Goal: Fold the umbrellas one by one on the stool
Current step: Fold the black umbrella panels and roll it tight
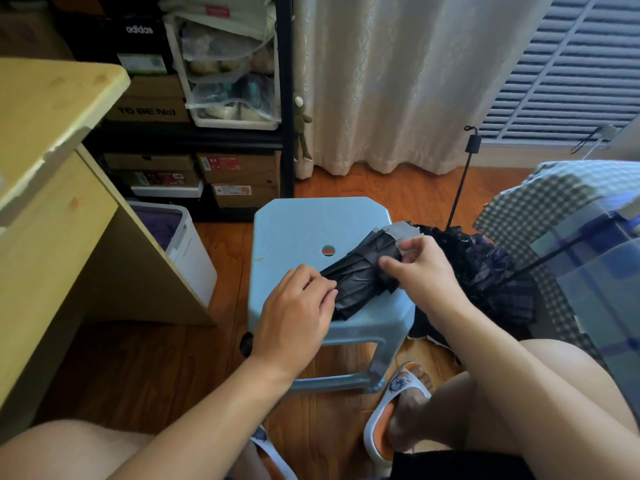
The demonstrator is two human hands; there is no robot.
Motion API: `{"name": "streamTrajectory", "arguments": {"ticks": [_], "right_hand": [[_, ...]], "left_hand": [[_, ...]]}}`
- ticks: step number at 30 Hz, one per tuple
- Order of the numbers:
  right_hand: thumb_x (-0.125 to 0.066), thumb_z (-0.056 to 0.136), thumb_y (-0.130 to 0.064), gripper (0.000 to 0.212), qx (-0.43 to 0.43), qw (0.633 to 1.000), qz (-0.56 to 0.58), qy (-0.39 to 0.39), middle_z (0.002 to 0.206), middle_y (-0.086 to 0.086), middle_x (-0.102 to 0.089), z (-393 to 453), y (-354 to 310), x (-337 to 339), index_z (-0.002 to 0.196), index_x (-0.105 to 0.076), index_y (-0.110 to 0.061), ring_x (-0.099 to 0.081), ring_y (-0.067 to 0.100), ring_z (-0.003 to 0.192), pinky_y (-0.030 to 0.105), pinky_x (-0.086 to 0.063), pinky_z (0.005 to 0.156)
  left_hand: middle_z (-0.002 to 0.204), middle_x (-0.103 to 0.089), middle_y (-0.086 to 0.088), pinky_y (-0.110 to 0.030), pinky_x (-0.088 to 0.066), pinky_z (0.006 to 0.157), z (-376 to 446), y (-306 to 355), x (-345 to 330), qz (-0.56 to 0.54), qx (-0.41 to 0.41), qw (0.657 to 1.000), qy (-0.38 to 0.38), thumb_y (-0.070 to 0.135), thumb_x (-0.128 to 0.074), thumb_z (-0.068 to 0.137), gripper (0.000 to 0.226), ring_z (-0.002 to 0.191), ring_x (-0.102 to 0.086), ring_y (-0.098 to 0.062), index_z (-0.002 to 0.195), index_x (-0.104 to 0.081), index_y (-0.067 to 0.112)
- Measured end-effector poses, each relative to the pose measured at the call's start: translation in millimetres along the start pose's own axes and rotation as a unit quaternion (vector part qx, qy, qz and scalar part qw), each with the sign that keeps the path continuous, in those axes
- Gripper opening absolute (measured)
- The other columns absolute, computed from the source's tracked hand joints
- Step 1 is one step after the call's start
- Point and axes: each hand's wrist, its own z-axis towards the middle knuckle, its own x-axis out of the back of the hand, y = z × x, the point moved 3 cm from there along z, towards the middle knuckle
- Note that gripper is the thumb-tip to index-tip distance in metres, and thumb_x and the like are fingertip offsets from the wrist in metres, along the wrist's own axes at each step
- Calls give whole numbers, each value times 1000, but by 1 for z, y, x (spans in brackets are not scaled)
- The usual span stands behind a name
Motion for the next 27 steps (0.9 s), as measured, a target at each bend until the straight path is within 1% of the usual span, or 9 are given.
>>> {"name": "streamTrajectory", "arguments": {"ticks": [3,6,8,14,16,19,22,25,27], "right_hand": [[-67,96,-37,28,-31,998,33,33,94,4,-66,3,4,-1,106,-56,-13,-67,18,71,41,-59,79],[-65,99,-30,24,-30,997,44,59,87,6,-62,5,5,-2,103,-51,-11,-66,18,60,40,-60,71],[-69,97,-29,28,-36,995,61,66,87,5,-62,6,6,0,105,-50,-10,-66,17,57,42,-64,71],[-74,95,-22,23,-72,987,138,43,88,10,-60,-1,14,-2,102,-55,-9,-65,16,60,47,-65,76],[-74,95,-21,21,-80,985,148,35,84,10,-59,0,14,0,100,-59,-8,-62,15,58,42,-65,70],[-76,94,-20,17,-53,990,118,52,76,6,-61,5,10,6,91,-64,-8,-57,13,58,31,-57,65],[-73,94,-14,14,-25,990,113,75,74,4,-65,6,7,7,88,-61,-10,-67,14,60,31,-57,65],[-73,92,-8,13,-20,988,125,84,82,10,-72,7,6,8,91,-61,-10,-75,18,68,31,-56,65],[-76,89,-4,22,-15,986,140,87,85,9,-70,9,2,11,103,-62,-12,-71,16,69,28,-54,65]], "left_hand": [[93,-58,5,-20,-48,70,1,0,-2,-19,24,1000,-5,16,-74,92,9,85,-56,-10,101,-73,14],[93,-57,7,-19,-47,71,1,0,-4,-39,37,998,-21,16,-73,92,6,86,-55,-8,98,-72,15],[94,-56,8,-21,-49,71,2,-2,-5,-51,50,997,-26,17,-72,93,4,87,-55,-7,97,-71,16],[96,-57,5,-27,-55,73,1,0,-3,-39,16,999,-13,13,-71,94,6,88,-55,-9,100,-71,13],[98,-58,3,-27,-55,74,0,2,-2,-31,-4,999,-8,12,-70,94,7,89,-56,-10,100,-72,12],[97,-59,2,-31,-56,73,-1,2,-1,-18,-28,999,-8,11,-70,94,7,89,-57,-14,100,-72,11],[96,-60,1,-33,-55,70,-1,2,0,0,-44,999,-18,10,-71,93,7,87,-56,-16,99,-72,12],[97,-60,-1,-34,-55,69,-2,2,-2,30,-69,997,-34,4,-73,90,11,87,-55,-18,98,-72,12],[98,-61,-2,-35,-54,69,-4,4,-5,55,-95,993,-48,0,-72,88,15,87,-54,-20,97,-71,12]]}}
